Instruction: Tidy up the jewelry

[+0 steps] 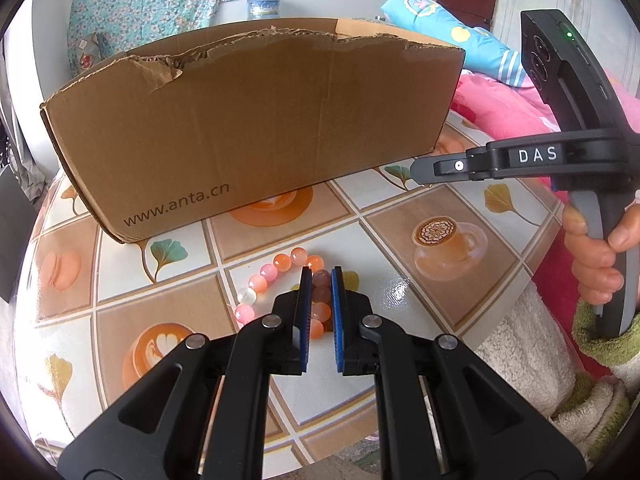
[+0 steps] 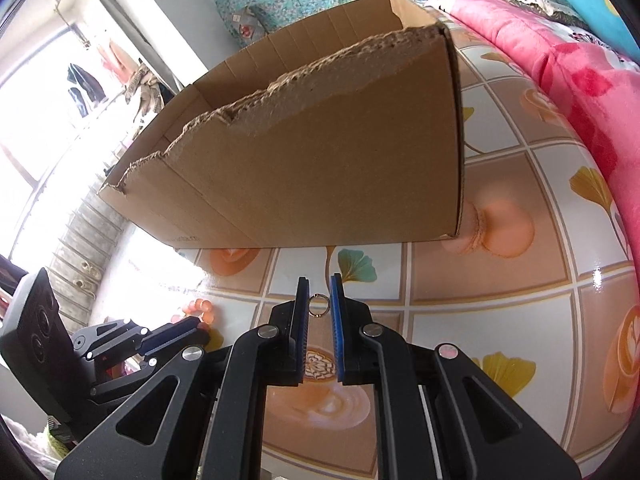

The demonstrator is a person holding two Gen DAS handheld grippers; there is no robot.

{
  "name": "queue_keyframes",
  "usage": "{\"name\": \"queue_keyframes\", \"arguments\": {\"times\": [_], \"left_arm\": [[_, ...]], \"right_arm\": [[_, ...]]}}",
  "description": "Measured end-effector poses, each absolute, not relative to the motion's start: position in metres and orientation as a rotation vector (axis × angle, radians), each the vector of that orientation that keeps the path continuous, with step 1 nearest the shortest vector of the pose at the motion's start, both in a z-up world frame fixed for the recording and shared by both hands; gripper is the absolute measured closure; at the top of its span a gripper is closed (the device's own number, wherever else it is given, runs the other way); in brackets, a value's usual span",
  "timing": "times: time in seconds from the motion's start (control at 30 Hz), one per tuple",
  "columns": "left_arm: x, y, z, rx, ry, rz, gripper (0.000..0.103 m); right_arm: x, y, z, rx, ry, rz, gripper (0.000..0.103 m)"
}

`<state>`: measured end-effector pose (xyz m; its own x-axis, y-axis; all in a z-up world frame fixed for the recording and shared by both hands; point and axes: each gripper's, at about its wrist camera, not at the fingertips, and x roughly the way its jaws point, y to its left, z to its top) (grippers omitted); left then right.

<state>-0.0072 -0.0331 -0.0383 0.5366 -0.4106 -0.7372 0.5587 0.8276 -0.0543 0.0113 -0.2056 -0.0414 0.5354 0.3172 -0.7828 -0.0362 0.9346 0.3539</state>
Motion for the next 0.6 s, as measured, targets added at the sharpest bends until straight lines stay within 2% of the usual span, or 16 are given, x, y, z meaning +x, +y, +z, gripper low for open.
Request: {"name": "queue_keyframes", "arguments": {"times": [0.6], "left_arm": [[0.001,-0.050,-0.036,0.201,0.869,-0.529,0.094]], "right_arm": [[0.014,-0.203,-0.038,0.302,0.982,0.237,0.092]]}}
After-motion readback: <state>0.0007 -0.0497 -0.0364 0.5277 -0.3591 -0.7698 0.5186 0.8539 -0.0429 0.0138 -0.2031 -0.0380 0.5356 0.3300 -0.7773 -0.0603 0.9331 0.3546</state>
